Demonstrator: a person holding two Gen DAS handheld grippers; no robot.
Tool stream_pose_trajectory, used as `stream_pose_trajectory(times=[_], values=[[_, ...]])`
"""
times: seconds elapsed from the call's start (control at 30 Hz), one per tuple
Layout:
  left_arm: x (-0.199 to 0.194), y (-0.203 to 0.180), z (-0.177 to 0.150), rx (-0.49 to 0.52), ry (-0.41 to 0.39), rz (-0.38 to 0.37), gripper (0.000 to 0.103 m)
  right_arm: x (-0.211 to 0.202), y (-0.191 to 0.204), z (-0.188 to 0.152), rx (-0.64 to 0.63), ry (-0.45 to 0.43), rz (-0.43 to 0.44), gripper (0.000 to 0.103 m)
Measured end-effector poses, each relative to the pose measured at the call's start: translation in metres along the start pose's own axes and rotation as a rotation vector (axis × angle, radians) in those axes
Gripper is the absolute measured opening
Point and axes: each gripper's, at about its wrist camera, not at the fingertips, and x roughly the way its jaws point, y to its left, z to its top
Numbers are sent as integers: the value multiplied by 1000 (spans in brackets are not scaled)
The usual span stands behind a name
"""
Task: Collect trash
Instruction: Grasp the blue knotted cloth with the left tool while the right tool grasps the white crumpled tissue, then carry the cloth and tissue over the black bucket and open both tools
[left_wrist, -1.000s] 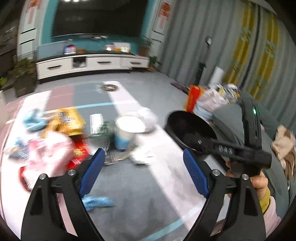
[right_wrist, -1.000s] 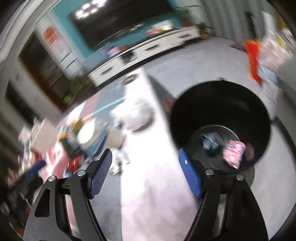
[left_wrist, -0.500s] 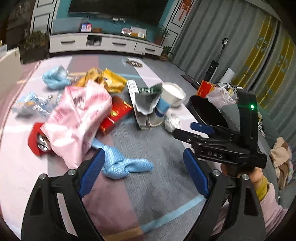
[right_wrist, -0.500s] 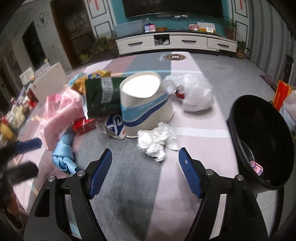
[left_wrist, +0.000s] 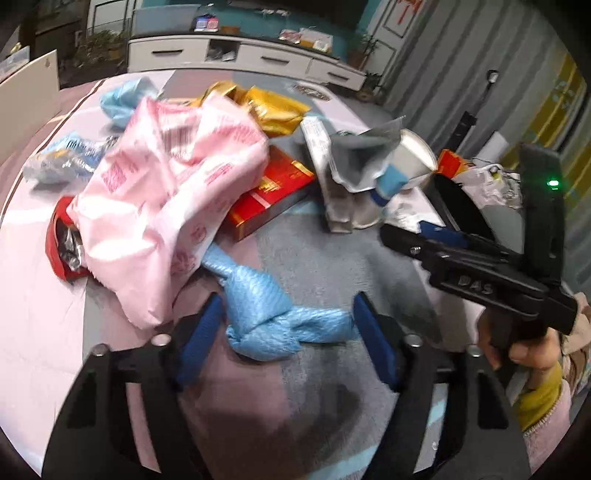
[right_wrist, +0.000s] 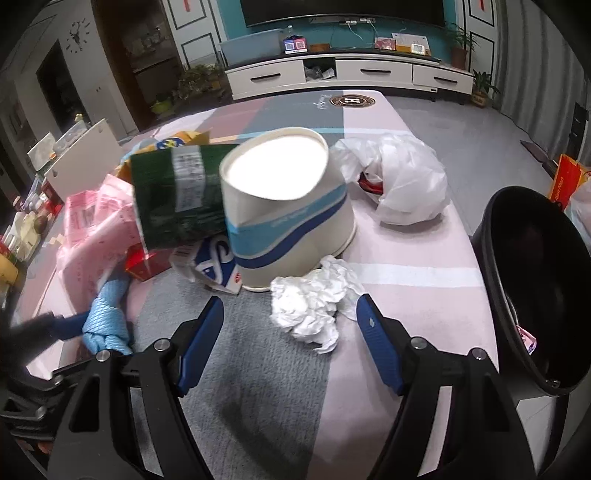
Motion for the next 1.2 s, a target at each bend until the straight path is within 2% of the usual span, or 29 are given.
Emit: stream_pose_trajectory(times=[0.07, 0.2, 0.27, 0.33, 0.4, 0.5, 0.67, 0.83, 1.0, 1.2], values=[[3, 0, -2, -9, 8, 26, 50, -1, -1, 0, -3, -5, -2, 72], [1, 3, -4, -23, 1, 40, 40, 0, -2, -4, -23, 2, -17, 60], [0, 5, -5, -33, 2, 41, 38, 3, -4, -7, -26, 18, -26, 50], [-2, 6, -6, -41, 4, 39, 37, 4, -7, -8, -16, 24, -18, 44], [-4, 6, -7, -45, 4, 38, 34, 3, -8, -8, -6, 20, -18, 30], [-8, 13, -8, -42, 6, 23, 32, 3, -14, -8, 35, 24, 1, 21], [-16, 4, -6, -24, 7, -39, 30, -7, -22, -9, 79, 18, 33, 20], [-36, -10, -8, -4, -18, -160, 30, -35, -30, -16, 142, -21, 123, 20], [-51, -30, -6, 61, -61, -204, 30, -62, -39, -22, 176, -75, 177, 20], [-52, -61, 0, 132, -74, -216, 30, -76, -58, -24, 230, -115, 169, 20]])
